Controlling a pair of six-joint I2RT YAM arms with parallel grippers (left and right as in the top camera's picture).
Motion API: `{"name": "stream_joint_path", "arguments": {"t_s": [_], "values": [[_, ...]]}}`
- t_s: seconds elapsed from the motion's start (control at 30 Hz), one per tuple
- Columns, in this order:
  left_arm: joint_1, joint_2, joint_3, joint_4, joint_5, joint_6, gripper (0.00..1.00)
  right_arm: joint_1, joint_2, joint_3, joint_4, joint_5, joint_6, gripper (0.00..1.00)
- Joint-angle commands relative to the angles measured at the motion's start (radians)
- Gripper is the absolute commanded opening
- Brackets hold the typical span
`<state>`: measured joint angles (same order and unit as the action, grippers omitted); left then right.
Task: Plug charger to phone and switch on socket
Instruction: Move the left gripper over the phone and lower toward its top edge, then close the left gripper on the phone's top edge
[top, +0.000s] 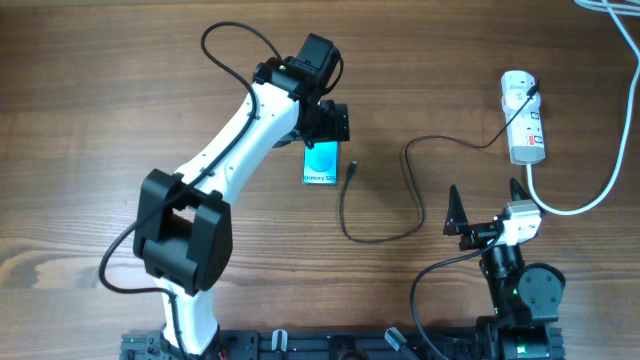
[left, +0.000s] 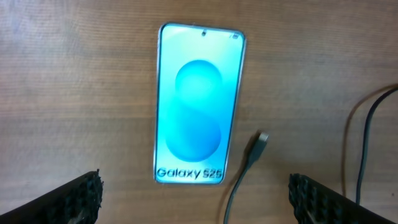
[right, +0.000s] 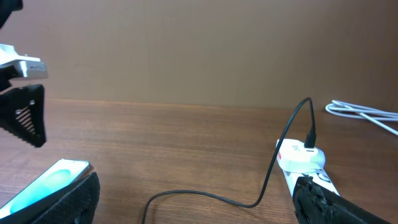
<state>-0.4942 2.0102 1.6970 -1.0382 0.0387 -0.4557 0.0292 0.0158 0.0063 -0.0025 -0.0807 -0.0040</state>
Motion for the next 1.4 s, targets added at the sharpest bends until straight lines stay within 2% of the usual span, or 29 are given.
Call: {"name": "stream_joint_path", "arguments": {"t_s": [0.0,0.27,0.97,1.37], "values": [[-0.004,0.068,0.018,0.038,-0.06,0.033,1.0,-0.002,-0.005,-0.001,0.003,0.014,0.011,1.0],[-0.006,0.117,0.017,0.145,-0.063,0.032,1.0,-0.002,-0.005,-0.001,0.003,0.013,0.01,1.0],[-0.033,0.121,-0.048,0.195,-0.101,0.028,1.0,-0.002,-0.005,-0.001,0.003,0.014,0.01,1.0],[-0.033,0.197,-0.048,0.19,-0.101,0.003,1.0,-0.002,-0.005,-0.001,0.003,0.013,0.01,1.0]]}}
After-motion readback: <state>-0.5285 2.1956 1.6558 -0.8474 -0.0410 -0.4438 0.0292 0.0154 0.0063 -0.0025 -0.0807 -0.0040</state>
